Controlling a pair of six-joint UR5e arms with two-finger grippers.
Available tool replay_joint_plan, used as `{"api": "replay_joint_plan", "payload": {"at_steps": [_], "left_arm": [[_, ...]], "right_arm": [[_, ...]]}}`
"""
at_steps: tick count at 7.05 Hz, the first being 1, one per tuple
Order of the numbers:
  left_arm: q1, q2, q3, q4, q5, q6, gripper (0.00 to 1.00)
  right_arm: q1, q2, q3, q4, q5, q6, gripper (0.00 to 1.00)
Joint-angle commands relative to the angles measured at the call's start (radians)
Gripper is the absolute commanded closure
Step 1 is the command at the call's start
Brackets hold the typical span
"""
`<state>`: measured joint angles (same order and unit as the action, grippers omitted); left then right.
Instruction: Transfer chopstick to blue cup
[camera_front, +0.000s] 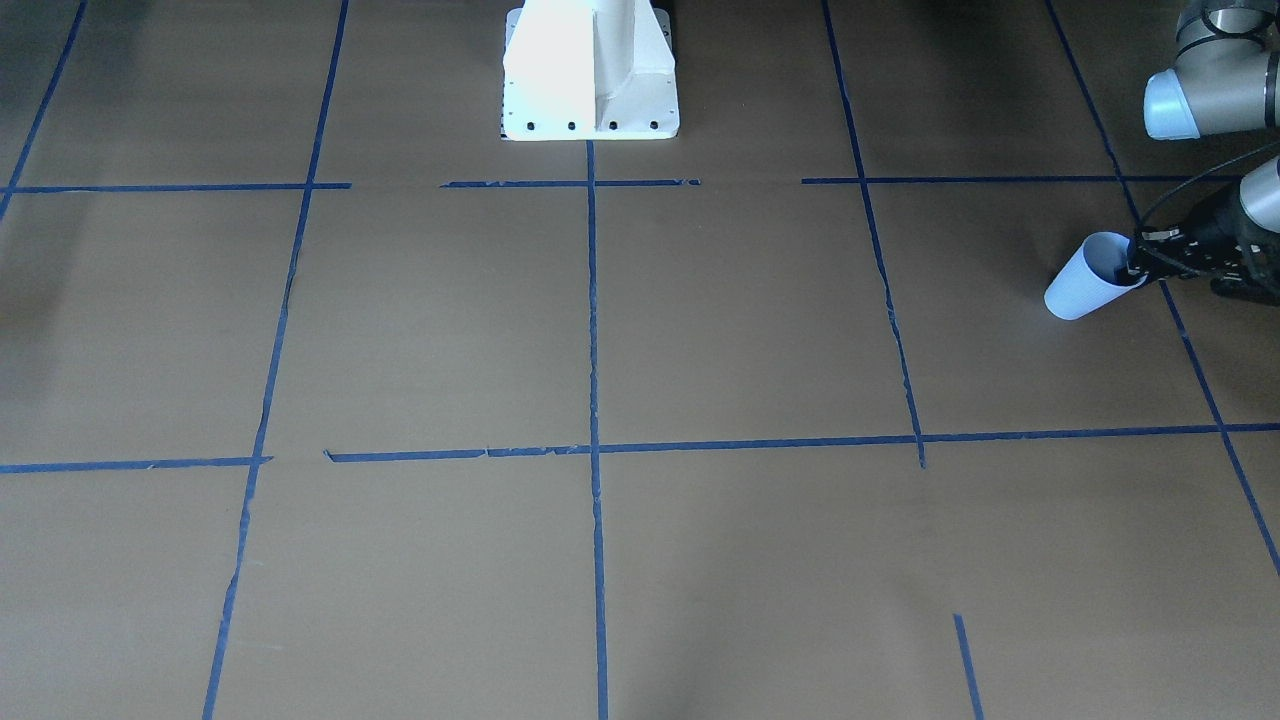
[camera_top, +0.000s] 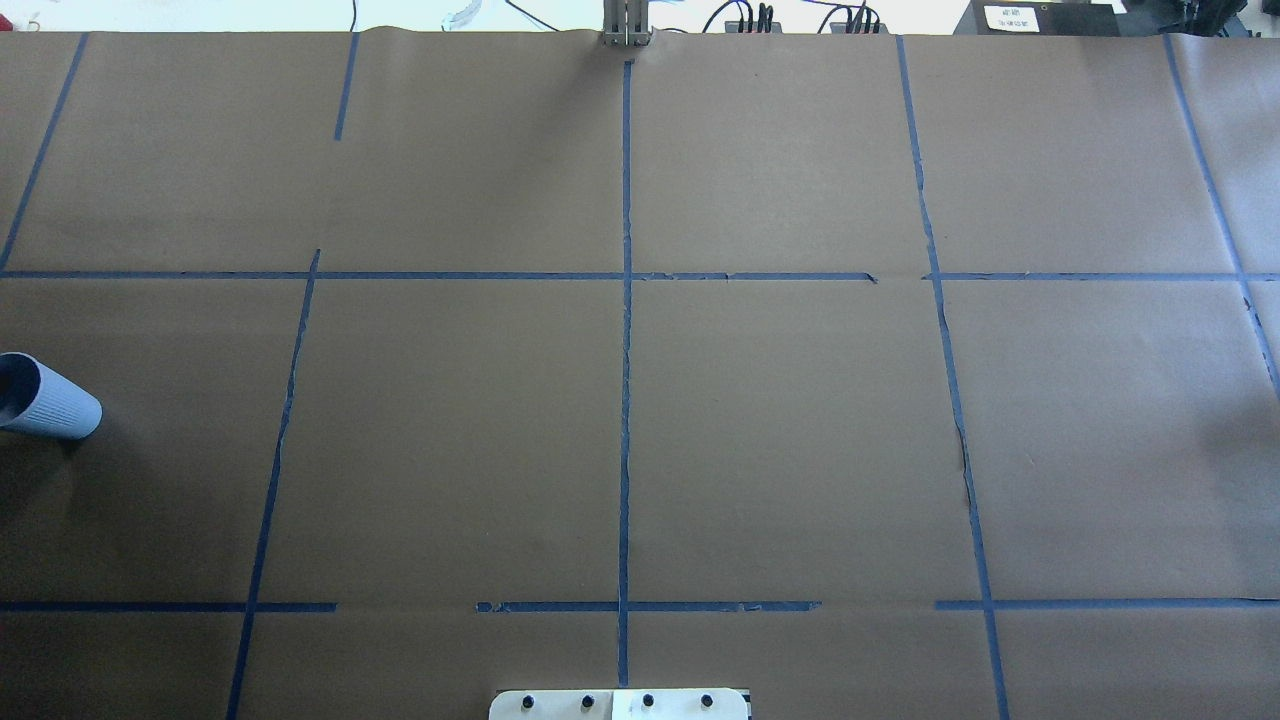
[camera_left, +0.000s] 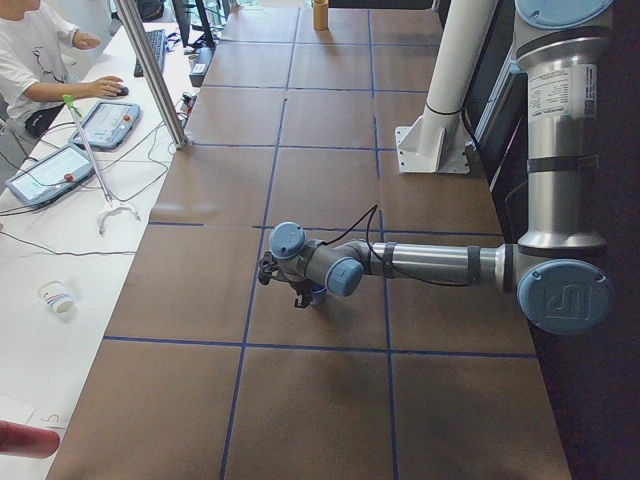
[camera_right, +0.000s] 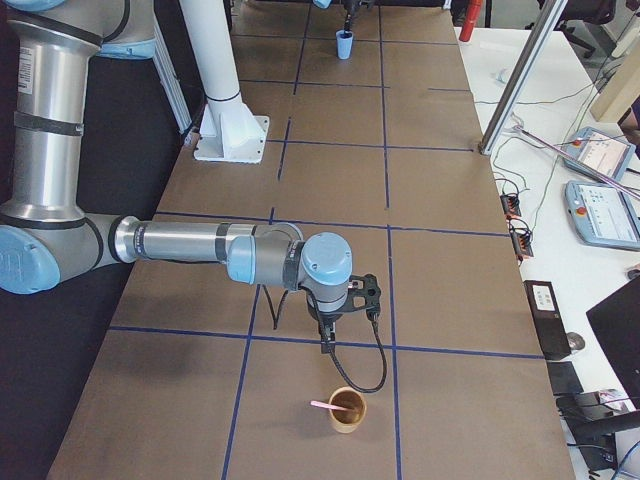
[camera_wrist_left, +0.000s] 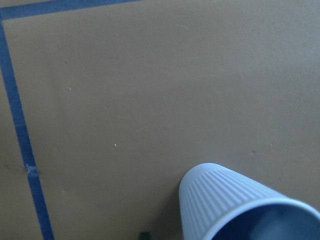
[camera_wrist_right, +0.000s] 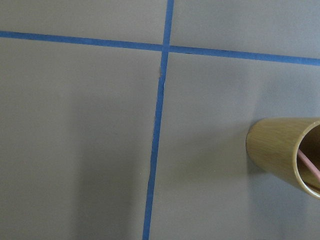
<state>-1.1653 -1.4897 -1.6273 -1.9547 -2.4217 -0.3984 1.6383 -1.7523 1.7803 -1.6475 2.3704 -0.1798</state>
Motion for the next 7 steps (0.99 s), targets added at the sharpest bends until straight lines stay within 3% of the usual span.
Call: {"api": "replay_joint_plan", "payload": {"at_steps": [1, 2, 4, 5, 6, 7], "left_arm": [[0.026, -0.052, -0.064, -0.03, -0.003, -0.158, 1.0], [0.039, -0.143, -0.103, -0.017, -0.005, -0.363, 1.0], [0.197, -0.275, -0.205, -0.012, 0.006, -0.721, 1.0], [0.276, -0.394, -0.212, -0.009, 0.035, -0.925, 1.0], [0.403, -0.491, -0.21, -0.007, 0.121, -1.042, 1.0], [0.511, -0.564, -0.206, 0.012, 0.276, -1.1, 1.0]], "right_arm": [[0.0, 0.001, -0.001, 0.0, 0.0, -0.001, 0.0], [0.0, -0.001, 0.002, 0.0, 0.0, 0.0, 0.0], [0.0, -0.001, 0.004, 0.0, 0.0, -0.001, 0.0], [0.0, 0.0, 0.004, 0.0, 0.0, -0.001, 0.0], [0.0, 0.001, 0.004, 0.002, 0.0, -0.001, 0.0], [0.0, -0.001, 0.004, 0.008, 0.003, 0.0, 0.0]]}}
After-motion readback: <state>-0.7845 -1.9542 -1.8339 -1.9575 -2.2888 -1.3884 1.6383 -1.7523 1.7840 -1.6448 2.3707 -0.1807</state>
